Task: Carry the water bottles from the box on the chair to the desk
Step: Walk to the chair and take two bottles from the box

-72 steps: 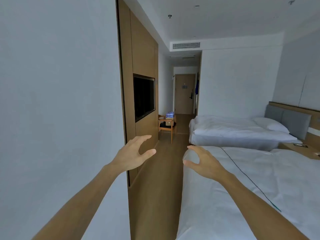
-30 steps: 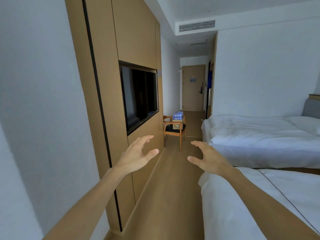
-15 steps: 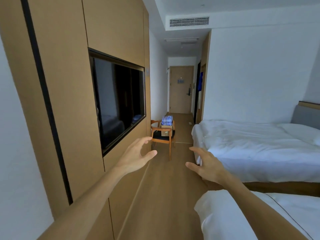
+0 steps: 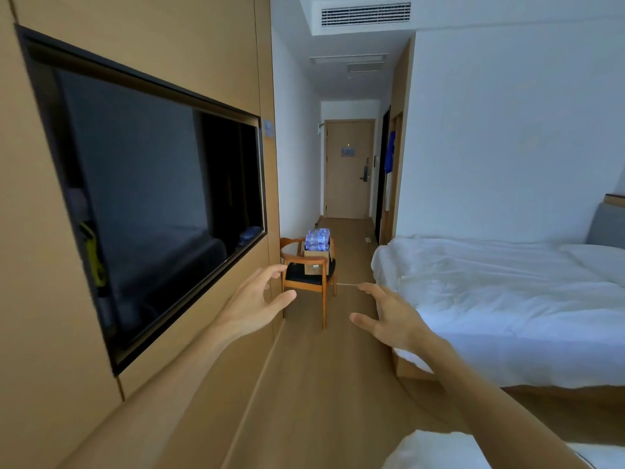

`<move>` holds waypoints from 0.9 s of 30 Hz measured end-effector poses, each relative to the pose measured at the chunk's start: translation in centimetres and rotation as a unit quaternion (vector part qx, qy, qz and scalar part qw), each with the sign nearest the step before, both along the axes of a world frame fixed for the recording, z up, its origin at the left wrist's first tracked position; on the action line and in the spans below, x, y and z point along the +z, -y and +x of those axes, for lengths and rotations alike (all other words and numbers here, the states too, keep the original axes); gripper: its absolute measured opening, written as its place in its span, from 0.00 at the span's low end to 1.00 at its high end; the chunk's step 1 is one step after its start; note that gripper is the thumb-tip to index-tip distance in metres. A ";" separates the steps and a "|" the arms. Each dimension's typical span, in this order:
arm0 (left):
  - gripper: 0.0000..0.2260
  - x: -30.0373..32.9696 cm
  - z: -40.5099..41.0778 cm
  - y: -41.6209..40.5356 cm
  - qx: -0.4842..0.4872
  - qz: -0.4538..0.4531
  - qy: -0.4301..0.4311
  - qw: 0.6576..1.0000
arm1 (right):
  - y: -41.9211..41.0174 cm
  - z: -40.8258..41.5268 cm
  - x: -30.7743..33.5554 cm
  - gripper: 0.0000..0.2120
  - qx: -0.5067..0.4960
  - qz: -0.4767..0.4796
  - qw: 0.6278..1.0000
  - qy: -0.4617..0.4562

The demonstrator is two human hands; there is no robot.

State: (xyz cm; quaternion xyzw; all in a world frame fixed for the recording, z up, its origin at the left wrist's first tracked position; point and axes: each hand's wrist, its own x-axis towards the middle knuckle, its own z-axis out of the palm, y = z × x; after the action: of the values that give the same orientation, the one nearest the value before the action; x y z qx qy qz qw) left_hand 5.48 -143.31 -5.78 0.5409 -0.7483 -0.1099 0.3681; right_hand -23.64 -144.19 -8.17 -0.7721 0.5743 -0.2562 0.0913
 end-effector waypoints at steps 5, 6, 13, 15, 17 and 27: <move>0.25 0.7 -1.4 10.8 0.001 -0.010 -0.003 1.000 | 10.8 -1.7 1.0 0.31 -0.001 -0.004 1.000 -0.008; 0.26 0.8 -1.6 12.9 0.003 -0.012 -0.004 1.000 | 12.8 -1.9 1.0 0.30 0.000 -0.006 1.000 -0.009; 0.25 -0.9 -2.2 28.1 0.007 -0.013 -0.027 1.000 | 27.7 -3.0 -0.5 0.29 -0.010 -0.003 1.000 -0.015; 0.24 -1.7 -2.3 32.9 0.003 -0.009 -0.030 1.000 | 32.3 -2.9 -1.3 0.29 -0.009 -0.003 1.000 -0.019; 0.23 -2.4 -2.6 37.9 -0.003 -0.007 -0.037 0.999 | 37.1 -2.9 -2.0 0.29 -0.013 -0.005 1.000 -0.021; 0.22 -2.2 -5.0 61.3 -0.057 0.026 -0.082 0.995 | 57.8 -4.6 -3.4 0.32 -0.051 0.002 0.998 -0.022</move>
State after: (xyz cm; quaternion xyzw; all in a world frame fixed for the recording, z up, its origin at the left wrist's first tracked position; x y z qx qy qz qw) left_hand 0.50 -204.66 -7.98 0.4955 -0.7420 -0.1941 0.4077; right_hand -28.24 -201.96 -11.59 -0.7473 0.6151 -0.2423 0.0675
